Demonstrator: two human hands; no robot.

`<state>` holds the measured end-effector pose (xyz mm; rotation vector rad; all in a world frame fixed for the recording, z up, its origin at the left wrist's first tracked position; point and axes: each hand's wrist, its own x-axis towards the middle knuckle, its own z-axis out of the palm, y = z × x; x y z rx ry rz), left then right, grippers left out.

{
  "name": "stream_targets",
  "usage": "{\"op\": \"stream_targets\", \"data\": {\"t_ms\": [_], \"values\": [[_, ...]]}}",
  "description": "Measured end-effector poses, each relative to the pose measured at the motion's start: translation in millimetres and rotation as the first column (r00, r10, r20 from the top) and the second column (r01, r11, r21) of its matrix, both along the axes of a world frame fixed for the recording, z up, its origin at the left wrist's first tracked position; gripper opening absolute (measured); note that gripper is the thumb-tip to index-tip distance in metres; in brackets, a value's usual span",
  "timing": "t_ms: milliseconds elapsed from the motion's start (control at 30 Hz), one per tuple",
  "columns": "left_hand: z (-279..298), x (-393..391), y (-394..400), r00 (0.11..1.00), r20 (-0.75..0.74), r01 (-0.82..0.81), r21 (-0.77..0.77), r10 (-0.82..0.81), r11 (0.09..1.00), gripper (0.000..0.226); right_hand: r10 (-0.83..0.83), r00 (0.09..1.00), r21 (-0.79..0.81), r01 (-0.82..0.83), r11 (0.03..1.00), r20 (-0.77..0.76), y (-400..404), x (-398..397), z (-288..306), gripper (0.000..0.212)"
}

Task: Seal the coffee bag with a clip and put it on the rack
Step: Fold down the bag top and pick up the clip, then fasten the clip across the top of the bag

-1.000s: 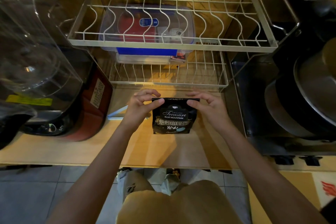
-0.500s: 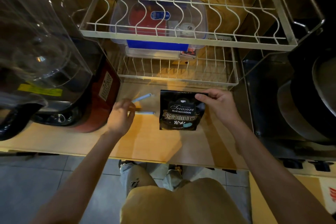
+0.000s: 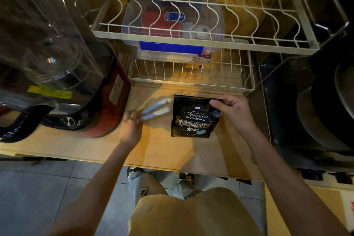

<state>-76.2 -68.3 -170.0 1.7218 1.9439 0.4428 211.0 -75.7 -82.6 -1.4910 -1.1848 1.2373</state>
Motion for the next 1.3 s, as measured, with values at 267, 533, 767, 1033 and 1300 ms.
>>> {"op": "stream_targets", "data": {"t_ms": [267,533,767,1033,1300], "values": [[78,21,-2,0.750,0.661,-0.023,0.014,0.008,1.000,0.016,0.008,0.999,-0.005,-0.008,1.000,-0.040,-6,1,1,0.012],[100,47,17,0.767,0.597,0.239,0.072,-0.234,0.968,0.040,0.002,0.998,-0.020,-0.003,1.000,-0.062,-8,2,1,0.014],[98,69,18,0.765,0.579,0.315,0.043,-0.281,0.948,0.048,0.081,0.997,-0.091,-0.079,0.993,0.012,-6,4,15,0.009],[87,79,14,0.616,0.784,0.156,-0.027,-0.075,0.987,0.032,0.026,0.965,0.021,-0.032,0.999,0.261,-3,0,17,0.014],[84,80,18,0.571,0.821,0.124,-0.080,-0.005,0.989,0.029,0.187,0.964,-0.021,-0.186,0.982,0.188,-9,6,22,0.029]]}}
